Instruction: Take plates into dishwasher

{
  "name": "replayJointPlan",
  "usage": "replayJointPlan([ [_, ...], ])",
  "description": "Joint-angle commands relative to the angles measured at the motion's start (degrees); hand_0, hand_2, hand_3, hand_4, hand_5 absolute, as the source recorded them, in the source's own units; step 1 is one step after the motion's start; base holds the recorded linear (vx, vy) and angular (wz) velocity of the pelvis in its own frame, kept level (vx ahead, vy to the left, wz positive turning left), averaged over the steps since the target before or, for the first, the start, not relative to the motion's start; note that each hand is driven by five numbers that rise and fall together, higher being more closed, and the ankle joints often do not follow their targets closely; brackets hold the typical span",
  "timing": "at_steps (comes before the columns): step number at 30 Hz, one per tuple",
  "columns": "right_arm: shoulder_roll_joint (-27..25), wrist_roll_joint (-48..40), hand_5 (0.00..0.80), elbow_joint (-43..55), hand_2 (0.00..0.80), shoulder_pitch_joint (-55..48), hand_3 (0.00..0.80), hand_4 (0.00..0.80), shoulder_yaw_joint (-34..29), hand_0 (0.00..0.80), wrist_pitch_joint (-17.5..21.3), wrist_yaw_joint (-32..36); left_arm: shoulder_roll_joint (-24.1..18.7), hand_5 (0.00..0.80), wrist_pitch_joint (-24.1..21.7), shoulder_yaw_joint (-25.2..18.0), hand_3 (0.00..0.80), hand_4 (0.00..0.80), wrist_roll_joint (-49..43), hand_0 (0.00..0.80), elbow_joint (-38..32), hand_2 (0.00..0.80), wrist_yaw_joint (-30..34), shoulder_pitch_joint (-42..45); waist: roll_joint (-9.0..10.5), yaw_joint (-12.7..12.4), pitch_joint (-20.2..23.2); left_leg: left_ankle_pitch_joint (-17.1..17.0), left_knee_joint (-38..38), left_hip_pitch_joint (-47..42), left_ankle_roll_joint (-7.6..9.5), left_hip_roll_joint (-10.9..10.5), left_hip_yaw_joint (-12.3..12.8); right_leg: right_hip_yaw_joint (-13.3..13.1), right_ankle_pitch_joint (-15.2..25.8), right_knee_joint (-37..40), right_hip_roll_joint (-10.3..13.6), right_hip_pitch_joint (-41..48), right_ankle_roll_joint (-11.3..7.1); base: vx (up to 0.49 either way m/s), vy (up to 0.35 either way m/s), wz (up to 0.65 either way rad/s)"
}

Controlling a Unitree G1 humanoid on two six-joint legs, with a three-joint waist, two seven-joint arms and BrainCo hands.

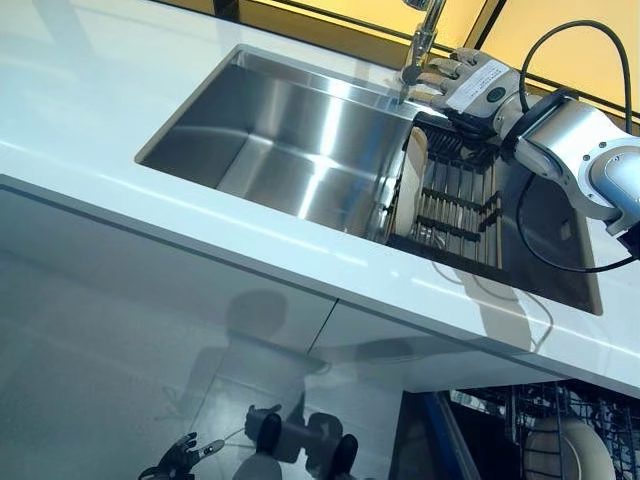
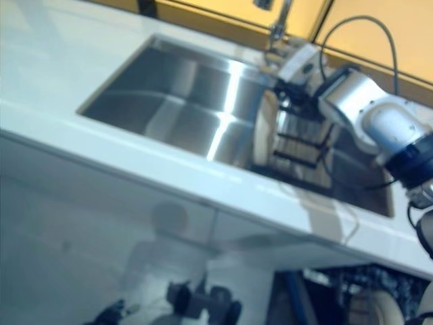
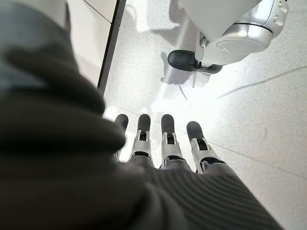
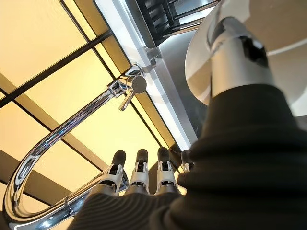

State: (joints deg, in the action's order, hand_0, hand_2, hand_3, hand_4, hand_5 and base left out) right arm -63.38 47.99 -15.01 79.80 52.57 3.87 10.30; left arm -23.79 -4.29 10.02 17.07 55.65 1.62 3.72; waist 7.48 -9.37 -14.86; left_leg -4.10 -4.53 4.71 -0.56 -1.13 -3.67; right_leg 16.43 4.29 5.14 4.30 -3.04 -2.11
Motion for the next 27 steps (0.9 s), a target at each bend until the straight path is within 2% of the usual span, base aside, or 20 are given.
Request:
replayJointPlan([
  [1,-1.88,-0.74,0.000,-0.71,0.000,4.82,0.000,0.000,2.87,0.000,-0.50,-0.48,-2.96,0.000,-1.23,-0.16,0.000,0.000,1.39,0.000,-0.31,0.000,0.49,-0.59,0.39,-1.50,-0.47,4.65,-0.47,0.09,2.24,-0.91,-1.29,1.06,-4.60,-0.14,-1.20,2.62,-2.10,0.000,0.000,0.00],
  [27,-1.28,-0.27,0.000,1.96,0.000,4.01,0.000,0.000,2.45,0.000,0.33,1.36,-2.56,0.000,-1.96,-0.41,0.000,0.000,2.20,0.000,-0.30,0.000,0.79,-1.06,0.22,-1.37,-1.99,4.36,-0.47,1.33,2.28,-0.95,-0.99,0.95,-4.25,-0.14,-1.25,1.34,-2.01,0.000,0.000,0.00],
])
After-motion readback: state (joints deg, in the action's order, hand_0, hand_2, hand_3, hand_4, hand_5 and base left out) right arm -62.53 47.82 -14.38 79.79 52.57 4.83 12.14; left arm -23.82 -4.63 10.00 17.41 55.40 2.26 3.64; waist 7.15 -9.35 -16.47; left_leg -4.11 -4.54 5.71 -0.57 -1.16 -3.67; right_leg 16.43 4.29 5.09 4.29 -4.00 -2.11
